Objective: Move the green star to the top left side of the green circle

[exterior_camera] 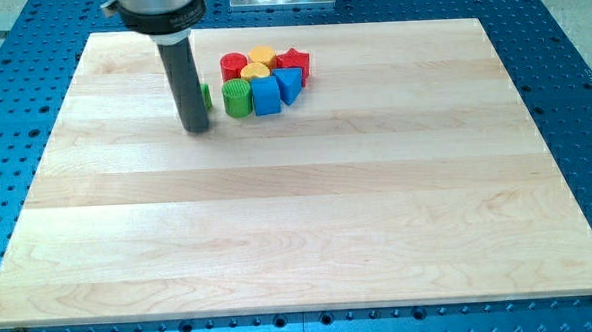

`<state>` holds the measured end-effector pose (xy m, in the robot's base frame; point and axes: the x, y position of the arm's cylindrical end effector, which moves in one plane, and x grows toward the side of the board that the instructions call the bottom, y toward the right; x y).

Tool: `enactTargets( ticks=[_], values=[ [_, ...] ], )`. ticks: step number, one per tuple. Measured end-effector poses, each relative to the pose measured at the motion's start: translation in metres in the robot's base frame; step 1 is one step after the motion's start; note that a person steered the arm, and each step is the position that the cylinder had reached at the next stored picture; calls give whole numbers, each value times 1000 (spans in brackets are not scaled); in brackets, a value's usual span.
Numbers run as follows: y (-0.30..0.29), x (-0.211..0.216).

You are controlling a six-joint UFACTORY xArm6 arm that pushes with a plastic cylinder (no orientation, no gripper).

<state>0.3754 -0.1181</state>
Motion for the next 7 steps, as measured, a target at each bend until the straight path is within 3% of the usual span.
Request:
enactTargets(
  ticks=[2,3,7],
  values=[
    [-62,-35],
    [-47,-63],
    [-11,-60]
  ],
)
